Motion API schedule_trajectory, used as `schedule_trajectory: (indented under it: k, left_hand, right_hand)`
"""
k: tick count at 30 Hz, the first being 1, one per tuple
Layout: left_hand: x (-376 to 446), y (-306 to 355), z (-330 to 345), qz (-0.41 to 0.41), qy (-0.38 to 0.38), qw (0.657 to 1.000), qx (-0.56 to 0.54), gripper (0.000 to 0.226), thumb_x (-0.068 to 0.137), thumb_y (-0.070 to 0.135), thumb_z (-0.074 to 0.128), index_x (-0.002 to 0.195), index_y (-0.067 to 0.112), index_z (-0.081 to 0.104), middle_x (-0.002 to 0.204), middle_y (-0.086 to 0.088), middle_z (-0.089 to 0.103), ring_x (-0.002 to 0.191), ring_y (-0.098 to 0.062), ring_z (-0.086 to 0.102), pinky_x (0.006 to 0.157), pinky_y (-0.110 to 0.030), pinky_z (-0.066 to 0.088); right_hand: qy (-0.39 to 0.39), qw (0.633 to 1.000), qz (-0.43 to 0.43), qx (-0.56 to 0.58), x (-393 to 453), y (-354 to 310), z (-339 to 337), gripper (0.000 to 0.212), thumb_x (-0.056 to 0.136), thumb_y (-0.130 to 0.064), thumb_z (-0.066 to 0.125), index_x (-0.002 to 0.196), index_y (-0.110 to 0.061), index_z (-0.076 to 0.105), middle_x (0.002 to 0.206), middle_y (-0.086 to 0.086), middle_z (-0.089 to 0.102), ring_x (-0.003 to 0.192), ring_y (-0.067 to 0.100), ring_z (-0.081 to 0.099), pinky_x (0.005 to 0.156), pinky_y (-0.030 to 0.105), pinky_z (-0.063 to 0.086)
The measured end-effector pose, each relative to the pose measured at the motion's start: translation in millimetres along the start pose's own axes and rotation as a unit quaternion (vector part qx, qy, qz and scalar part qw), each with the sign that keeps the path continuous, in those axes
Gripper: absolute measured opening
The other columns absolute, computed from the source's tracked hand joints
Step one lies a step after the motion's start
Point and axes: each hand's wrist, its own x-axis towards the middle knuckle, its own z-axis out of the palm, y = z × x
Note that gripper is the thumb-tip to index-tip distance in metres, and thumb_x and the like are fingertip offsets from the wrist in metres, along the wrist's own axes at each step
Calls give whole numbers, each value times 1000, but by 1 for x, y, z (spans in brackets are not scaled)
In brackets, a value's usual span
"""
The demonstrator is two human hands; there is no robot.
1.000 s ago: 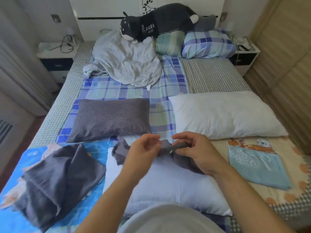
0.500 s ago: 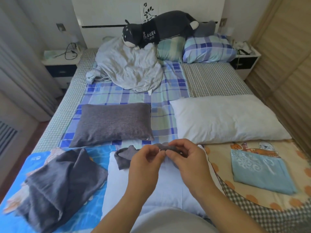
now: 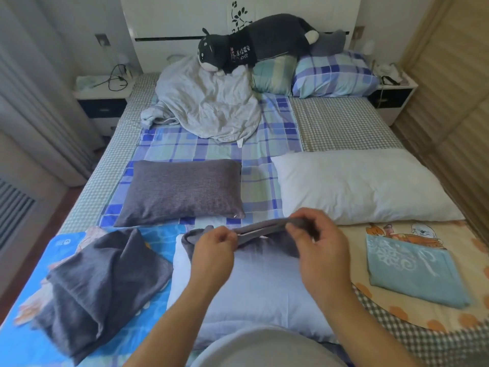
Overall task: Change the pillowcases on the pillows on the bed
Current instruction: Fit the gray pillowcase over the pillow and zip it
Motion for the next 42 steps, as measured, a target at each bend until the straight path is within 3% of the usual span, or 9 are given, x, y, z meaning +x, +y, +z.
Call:
schedule_trajectory:
  k: [6, 14, 18, 22, 24, 30, 35, 38, 42]
  left_hand:
    - [63, -92, -38, -154, 23, 957, 244, 30, 85, 15, 48, 104, 16, 71, 113, -15, 69, 102, -36, 62, 80, -36, 44]
    - [70, -114, -29, -223, 105, 966, 79, 22, 91, 13, 50, 100, 5, 68, 114, -21, 68, 103, -41, 62, 82, -39, 49]
    - [71, -93, -21, -240, 105, 926, -271, 15, 93, -6, 51, 87, 7, 57, 101, -10, 58, 100, -30, 64, 71, -29, 57]
    - [126, -31, -59, -158, 100, 881, -434, 14, 96, 3, 48, 92, 15, 53, 103, -6, 59, 109, -25, 64, 75, -28, 61]
    - [143, 21, -90, -79, 138, 860, -485, 15, 93, 3, 49, 90, 16, 55, 96, -3, 61, 101, -22, 66, 88, -36, 59]
    - [117, 70, -138, 10, 247, 838, -486, 19, 84, 1, 47, 71, 14, 52, 82, -5, 57, 79, -18, 66, 71, -30, 58]
    - [83, -47, -113, -109, 276, 885, -360, 18, 92, 16, 47, 77, 20, 55, 79, 0, 58, 75, -18, 58, 72, -31, 47]
    - [47, -136, -81, -180, 247, 927, -217, 18, 95, 16, 48, 80, 14, 57, 82, -11, 58, 78, -25, 55, 74, -36, 46]
    - [-9, -234, -34, -332, 82, 929, -139, 12, 86, 6, 56, 74, 4, 56, 68, -14, 51, 58, -23, 51, 54, -27, 38]
  right_hand:
    - [175, 984, -7, 24, 72, 0, -48, 14, 93, -9, 65, 102, -21, 67, 98, -7, 69, 91, 1, 63, 86, 17, 52]
    - [340, 936, 37, 79, 139, 23, -86, 20, 93, -9, 60, 95, -29, 60, 101, -7, 65, 92, 2, 63, 85, 14, 52]
    - [257, 962, 92, 7, 151, 42, -89, 20, 98, -8, 48, 106, -25, 55, 104, -4, 56, 90, 7, 54, 79, 22, 46]
    - [156, 974, 159, -27, 191, 33, -86, 25, 96, -13, 50, 108, -23, 69, 110, 4, 62, 102, 23, 59, 87, 37, 52]
    - [160, 979, 123, 27, 215, 15, -90, 21, 90, -19, 53, 98, -27, 71, 110, 8, 66, 102, 25, 63, 86, 38, 55]
    - [98, 958, 79, 256, 228, -18, -96, 14, 86, -15, 61, 72, -19, 62, 72, 1, 55, 63, 12, 55, 58, 26, 48]
    - [-55, 985, 121, -108, 178, 50, -82, 26, 87, -10, 57, 61, -12, 53, 52, 4, 44, 51, 20, 39, 47, 26, 32]
    - [-181, 882, 121, -418, 129, 117, -86, 35, 92, -22, 58, 60, -10, 58, 61, 7, 60, 61, 23, 55, 55, 32, 36]
    - [-273, 722, 204, -602, 56, 202, -104, 29, 95, -39, 50, 82, -20, 67, 91, 1, 69, 90, 24, 66, 69, 30, 46]
